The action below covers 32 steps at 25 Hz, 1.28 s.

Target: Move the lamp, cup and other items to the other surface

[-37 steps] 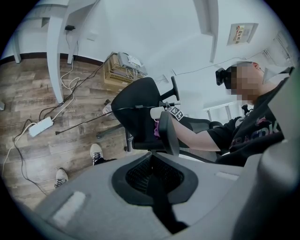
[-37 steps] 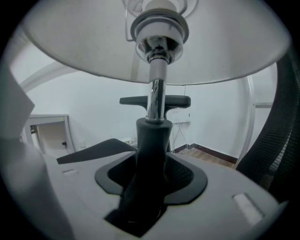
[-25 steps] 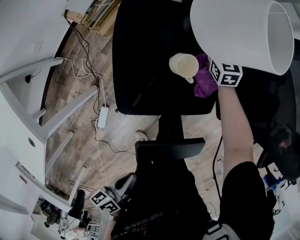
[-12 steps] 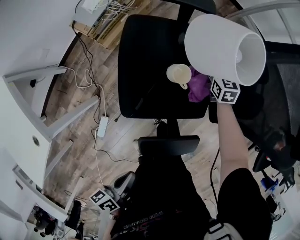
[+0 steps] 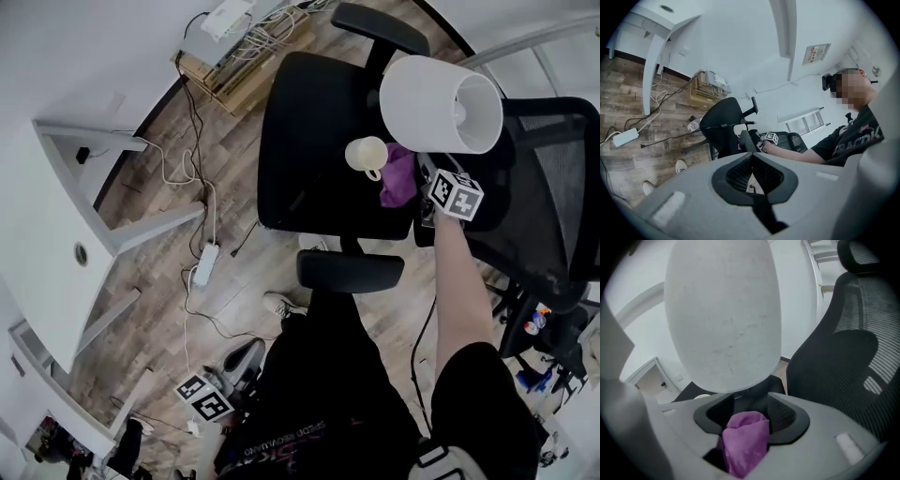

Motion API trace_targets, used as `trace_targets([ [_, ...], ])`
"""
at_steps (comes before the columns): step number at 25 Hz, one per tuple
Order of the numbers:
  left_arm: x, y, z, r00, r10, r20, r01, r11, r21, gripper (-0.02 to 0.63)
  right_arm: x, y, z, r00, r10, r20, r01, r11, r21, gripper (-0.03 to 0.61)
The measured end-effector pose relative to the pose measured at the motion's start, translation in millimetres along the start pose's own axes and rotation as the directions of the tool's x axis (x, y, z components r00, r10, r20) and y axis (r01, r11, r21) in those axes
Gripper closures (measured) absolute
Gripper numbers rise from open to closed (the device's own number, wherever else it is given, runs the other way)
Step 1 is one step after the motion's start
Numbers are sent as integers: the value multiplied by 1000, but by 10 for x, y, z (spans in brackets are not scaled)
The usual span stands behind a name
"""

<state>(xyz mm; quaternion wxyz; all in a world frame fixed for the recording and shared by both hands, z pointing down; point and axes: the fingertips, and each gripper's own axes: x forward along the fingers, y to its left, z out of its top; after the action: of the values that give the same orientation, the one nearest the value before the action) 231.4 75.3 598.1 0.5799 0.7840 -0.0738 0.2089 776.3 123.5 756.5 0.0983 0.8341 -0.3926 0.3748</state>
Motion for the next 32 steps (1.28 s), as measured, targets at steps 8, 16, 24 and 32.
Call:
trace_targets([
  [8, -412, -35, 49, 998, -42, 52, 39, 998, 51, 615, -532, 183, -6, 998, 0, 60, -6, 995, 99, 360],
  [16, -630, -175, -11, 995, -76, 64, 70, 993, 97, 616, -941, 139, 47, 998, -3, 67, -5, 993, 117, 356],
  [24, -607, -221, -102, 994, -89, 57, 84, 992, 94, 616, -1105, -123, -252, 998, -38, 45, 28, 979, 202, 384],
  [32, -470, -270, -169, 995, -96, 24, 93, 990, 107, 615, -1117, -119, -347, 998, -15, 55, 4, 979, 202, 385],
])
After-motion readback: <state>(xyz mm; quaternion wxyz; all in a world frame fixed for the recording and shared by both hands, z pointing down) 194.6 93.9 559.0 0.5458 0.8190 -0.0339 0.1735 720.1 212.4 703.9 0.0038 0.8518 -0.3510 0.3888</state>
